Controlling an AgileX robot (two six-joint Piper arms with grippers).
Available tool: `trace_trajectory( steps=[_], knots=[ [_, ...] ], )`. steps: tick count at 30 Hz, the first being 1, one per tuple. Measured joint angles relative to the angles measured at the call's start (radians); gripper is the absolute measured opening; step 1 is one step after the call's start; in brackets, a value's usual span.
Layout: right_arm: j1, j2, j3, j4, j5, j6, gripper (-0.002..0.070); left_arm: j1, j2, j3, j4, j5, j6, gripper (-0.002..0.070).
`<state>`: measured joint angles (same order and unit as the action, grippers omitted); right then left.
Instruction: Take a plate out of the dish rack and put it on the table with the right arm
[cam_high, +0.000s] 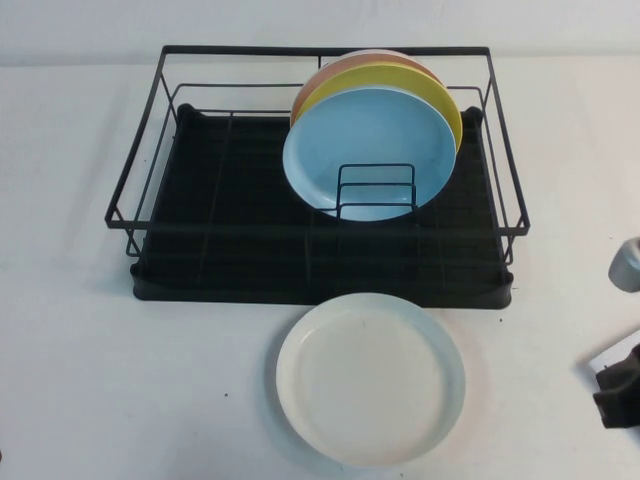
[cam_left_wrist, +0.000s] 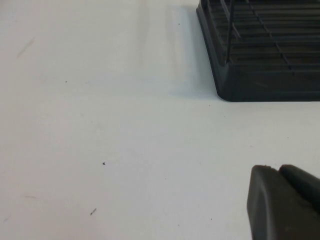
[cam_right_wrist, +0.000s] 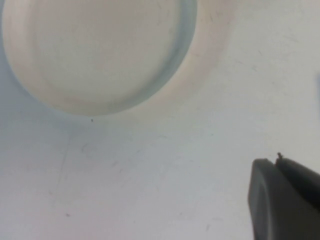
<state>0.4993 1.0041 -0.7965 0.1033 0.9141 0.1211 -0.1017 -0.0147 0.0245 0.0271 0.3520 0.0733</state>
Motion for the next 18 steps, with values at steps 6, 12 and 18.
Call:
trace_trajectory(
  steps=[6,12,18],
  knots=[
    [0.000,-0.109,0.141,-0.092,-0.170,-0.044,-0.0018,0.000,0.000,0.000,0.000,0.000,0.000,-0.0004],
    [-0.133,-0.288,0.421,-0.140,-0.497,-0.050,-0.0018,0.000,0.000,0.000,0.000,0.000,0.000,-0.0004],
    [-0.337,-0.582,0.706,-0.150,-0.824,-0.051,-0.0018,0.000,0.000,0.000,0.000,0.000,0.000,-0.0004]
  ],
)
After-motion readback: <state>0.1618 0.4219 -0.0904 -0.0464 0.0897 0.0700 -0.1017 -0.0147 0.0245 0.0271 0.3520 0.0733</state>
